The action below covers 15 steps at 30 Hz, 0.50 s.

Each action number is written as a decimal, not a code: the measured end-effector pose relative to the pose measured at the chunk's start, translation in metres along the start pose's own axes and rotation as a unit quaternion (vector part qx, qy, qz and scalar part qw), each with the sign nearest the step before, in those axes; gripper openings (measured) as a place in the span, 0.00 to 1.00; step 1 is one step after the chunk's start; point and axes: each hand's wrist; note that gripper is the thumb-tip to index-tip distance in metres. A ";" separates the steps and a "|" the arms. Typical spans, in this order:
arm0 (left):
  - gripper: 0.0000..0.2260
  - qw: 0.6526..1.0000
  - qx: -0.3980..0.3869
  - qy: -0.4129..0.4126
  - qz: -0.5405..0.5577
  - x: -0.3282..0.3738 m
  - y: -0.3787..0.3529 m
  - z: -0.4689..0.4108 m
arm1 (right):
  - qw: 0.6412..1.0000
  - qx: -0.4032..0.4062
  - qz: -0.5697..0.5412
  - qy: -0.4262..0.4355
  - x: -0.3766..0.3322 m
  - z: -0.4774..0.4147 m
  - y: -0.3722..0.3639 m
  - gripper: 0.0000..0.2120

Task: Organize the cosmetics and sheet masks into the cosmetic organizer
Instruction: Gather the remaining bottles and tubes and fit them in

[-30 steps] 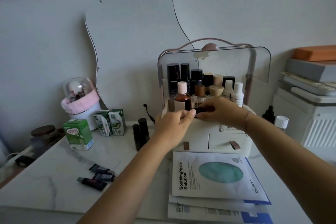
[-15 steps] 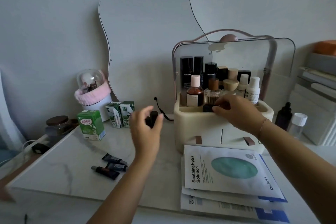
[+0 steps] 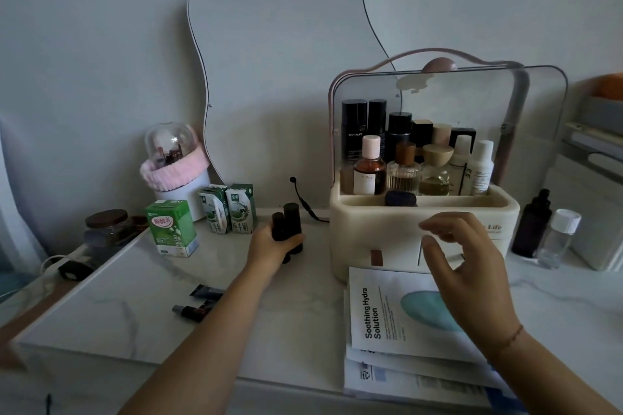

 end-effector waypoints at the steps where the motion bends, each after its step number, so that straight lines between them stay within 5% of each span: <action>1: 0.12 1.000 0.005 -0.002 -0.008 0.002 -0.001 0.001 | 1.000 -0.001 -0.002 -0.001 -0.001 0.001 0.000 0.10; 8: 0.10 0.999 -0.008 -0.024 0.036 0.041 0.009 0.013 | 0.997 -0.055 -0.038 0.025 -0.027 -0.004 -0.001 0.09; 15: 0.17 0.968 -0.187 -0.147 0.085 0.137 0.030 0.040 | 0.942 -0.328 -0.073 -0.006 -0.069 -0.048 -0.001 0.21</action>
Point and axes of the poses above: each hand's wrist, its own z-axis away from the middle knuckle, its own y-axis out of the back of the hand, x = y × z, and after that the axes turned 14 degrees about -y, right-handed
